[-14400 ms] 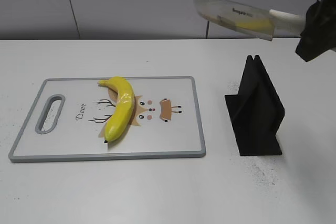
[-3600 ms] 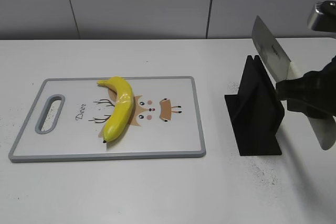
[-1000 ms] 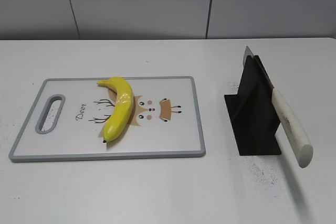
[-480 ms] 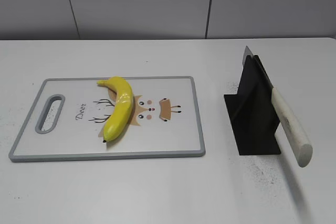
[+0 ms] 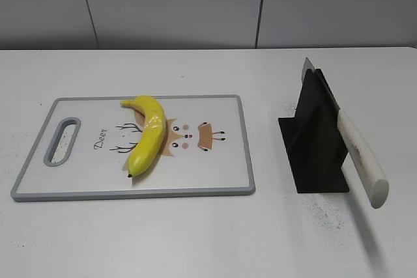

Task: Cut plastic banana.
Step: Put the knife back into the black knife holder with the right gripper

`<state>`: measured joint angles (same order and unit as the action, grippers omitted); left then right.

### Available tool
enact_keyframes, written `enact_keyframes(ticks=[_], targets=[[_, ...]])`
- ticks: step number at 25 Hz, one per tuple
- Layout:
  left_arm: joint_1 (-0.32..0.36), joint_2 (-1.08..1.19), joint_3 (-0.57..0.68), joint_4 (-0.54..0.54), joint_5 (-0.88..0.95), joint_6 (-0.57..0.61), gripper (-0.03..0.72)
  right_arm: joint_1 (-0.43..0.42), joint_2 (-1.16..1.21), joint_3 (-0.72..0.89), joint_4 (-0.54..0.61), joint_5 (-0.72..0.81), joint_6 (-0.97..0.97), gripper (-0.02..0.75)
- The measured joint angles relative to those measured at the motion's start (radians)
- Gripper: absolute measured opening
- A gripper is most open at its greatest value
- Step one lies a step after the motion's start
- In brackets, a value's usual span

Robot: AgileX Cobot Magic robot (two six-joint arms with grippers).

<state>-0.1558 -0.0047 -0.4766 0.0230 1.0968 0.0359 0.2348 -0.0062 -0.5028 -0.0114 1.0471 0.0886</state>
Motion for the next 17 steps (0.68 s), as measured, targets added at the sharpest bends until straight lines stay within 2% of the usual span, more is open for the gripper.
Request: enact_keyframes(ticks=[5, 17], targets=[[0.000, 0.004, 0.000, 0.000, 0.000, 0.000, 0.489, -0.054, 0.000, 0.000, 0.001, 0.000, 0.000, 0.522], [0.000, 0.000, 0.000, 0.000, 0.000, 0.000, 0.479, -0.057, 0.000, 0.000, 0.001, -0.001, 0.000, 0.522]])
